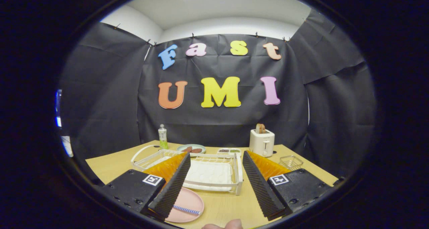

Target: Take the plate from the dish rack, then take the spoon from the basket and place it into the plate.

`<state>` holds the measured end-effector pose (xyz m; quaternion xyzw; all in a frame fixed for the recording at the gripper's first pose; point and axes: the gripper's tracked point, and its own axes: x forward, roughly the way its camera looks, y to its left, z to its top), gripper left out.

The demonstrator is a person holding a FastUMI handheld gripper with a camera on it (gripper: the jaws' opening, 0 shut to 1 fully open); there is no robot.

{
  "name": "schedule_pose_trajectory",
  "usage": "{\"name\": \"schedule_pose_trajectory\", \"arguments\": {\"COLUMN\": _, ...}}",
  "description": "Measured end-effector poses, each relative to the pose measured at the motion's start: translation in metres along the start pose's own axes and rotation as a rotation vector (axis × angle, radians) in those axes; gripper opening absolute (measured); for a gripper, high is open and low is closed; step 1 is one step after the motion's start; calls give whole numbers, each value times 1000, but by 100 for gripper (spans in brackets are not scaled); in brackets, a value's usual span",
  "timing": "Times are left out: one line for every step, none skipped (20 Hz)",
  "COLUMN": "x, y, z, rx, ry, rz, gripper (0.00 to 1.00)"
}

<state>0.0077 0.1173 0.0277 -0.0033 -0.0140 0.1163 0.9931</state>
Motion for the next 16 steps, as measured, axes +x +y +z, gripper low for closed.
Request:
{"name": "schedule_pose_trajectory", "arguments": {"x": -5, "y": -3, "z": 2, "rx": -5, "ry": -15, "rz": -15, "gripper": 100}}
{"name": "schedule_pose_trajectory", "arguments": {"x": -10, "y": -4, "z": 2, "rx": -9, "ry": -29, "rz": -25, "gripper": 100}}
{"name": "schedule_pose_trajectory", "arguments": {"x": -13, "y": -5, "z": 3, "rx": -11, "ry": -38, "rz": -33, "gripper": 100}}
{"name": "schedule_pose_trajectory", "arguments": {"x": -15, "y": -4, "z": 2, "rx": -16, "ry": -45, "rz": -36, "gripper": 100}}
{"name": "schedule_pose_trajectory", "arguments": {"x": -17, "y": -4, "z": 2, "rx": -22, "ry": -52, "rz": -41, "gripper": 100}}
{"name": "schedule_pose_trajectory", "arguments": {"x": -16, "y": -5, "z": 2, "rx": -22, "ry": -59, "rz": -45, "gripper": 100}}
{"name": "schedule_pose_trajectory", "arguments": {"x": -15, "y": -4, "z": 2, "rx": -17, "ry": -62, "rz": -47, "gripper": 100}}
{"name": "schedule_pose_trajectory", "arguments": {"x": -15, "y": -3, "z": -2, "rx": -10, "ry": -58, "rz": -42, "gripper": 100}}
{"name": "schedule_pose_trajectory", "arguments": {"x": -15, "y": 0, "z": -5, "rx": -3, "ry": -53, "rz": -36, "gripper": 100}}
{"name": "schedule_pose_trajectory", "arguments": {"x": -15, "y": 1, "z": -6, "rx": -3, "ry": -54, "rz": -37, "gripper": 100}}
{"name": "schedule_pose_trajectory", "arguments": {"x": -15, "y": 0, "z": -5, "rx": -5, "ry": -58, "rz": -42, "gripper": 100}}
{"name": "schedule_pose_trajectory", "arguments": {"x": -15, "y": 0, "z": -6, "rx": -6, "ry": -62, "rz": -45, "gripper": 100}}
{"name": "schedule_pose_trajectory", "arguments": {"x": -16, "y": 2, "z": -7, "rx": -3, "ry": -62, "rz": -44, "gripper": 100}}
{"name": "schedule_pose_trajectory", "arguments": {"x": -16, "y": 3, "z": -8, "rx": 2, "ry": -64, "rz": -41, "gripper": 100}}
{"name": "schedule_pose_trajectory", "arguments": {"x": -16, "y": 5, "z": -8, "rx": 5, "ry": -64, "rz": -38, "gripper": 100}}
{"name": "schedule_pose_trajectory", "arguments": {"x": -15, "y": 4, "z": -10, "rx": 6, "ry": -64, "rz": -39, "gripper": 100}}
